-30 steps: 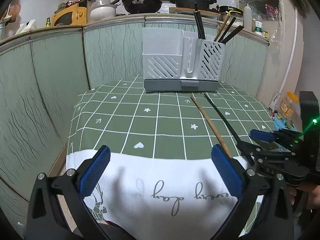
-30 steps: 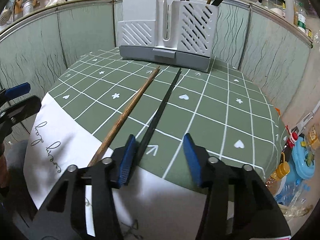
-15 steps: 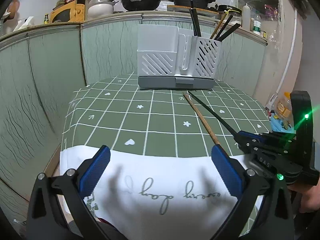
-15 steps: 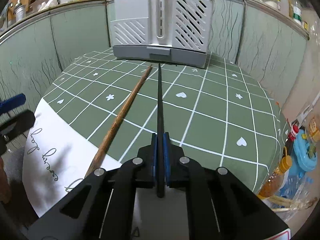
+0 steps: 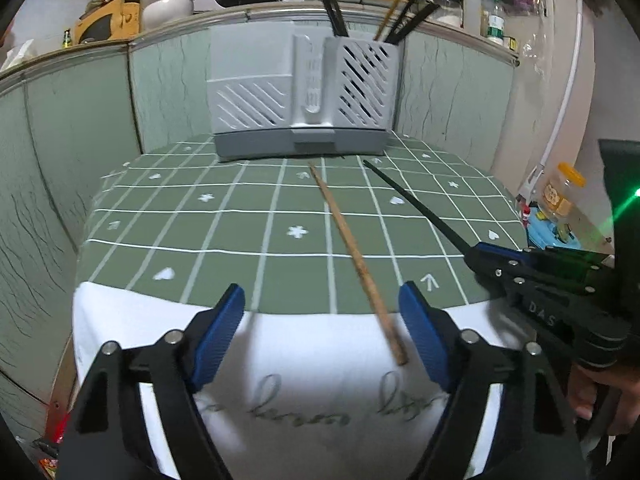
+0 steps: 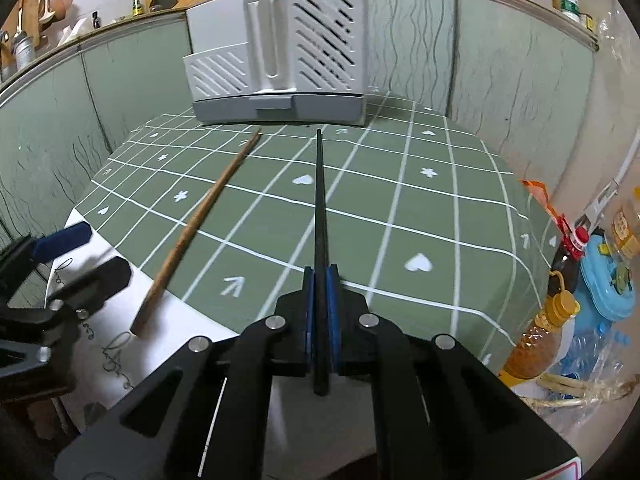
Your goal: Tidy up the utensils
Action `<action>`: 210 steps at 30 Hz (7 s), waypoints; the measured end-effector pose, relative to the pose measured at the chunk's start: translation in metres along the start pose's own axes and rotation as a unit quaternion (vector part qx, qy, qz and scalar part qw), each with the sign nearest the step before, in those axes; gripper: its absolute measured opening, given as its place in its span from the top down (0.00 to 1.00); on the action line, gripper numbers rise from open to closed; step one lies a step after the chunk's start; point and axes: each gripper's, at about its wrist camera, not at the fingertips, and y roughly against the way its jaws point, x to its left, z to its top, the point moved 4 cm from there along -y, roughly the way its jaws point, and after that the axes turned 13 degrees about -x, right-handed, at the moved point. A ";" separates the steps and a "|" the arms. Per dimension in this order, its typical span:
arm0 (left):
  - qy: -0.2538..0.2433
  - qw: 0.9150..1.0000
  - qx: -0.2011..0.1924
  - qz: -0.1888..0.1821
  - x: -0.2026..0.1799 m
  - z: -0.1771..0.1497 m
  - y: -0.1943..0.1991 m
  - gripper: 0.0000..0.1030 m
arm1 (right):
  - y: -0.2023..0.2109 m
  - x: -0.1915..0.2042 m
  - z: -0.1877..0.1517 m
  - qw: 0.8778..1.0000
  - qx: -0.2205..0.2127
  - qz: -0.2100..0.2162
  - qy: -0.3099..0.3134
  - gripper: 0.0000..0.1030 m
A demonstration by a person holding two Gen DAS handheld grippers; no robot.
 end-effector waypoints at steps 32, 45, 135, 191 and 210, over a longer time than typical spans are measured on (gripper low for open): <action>-0.006 1.000 -0.010 0.015 0.017 0.029 0.012 0.92 | 0.031 -0.010 0.020 0.999 -0.031 0.009 0.007 0.94; 0.015 0.999 -0.040 0.001 0.041 0.068 0.036 0.92 | 0.059 -0.009 0.062 0.997 -0.068 0.021 0.008 0.94; 0.005 0.986 -0.111 -0.121 0.021 0.336 -0.085 0.92 | -0.025 -0.057 0.358 0.987 -0.129 0.100 0.004 0.94; -0.040 0.994 -0.098 0.025 0.059 0.185 0.036 0.04 | 0.079 -0.034 0.174 0.990 -0.118 -0.026 0.069 0.08; -0.010 0.995 -0.070 0.068 0.059 0.101 0.063 0.04 | 0.102 -0.021 0.106 0.992 -0.103 -0.037 0.061 0.08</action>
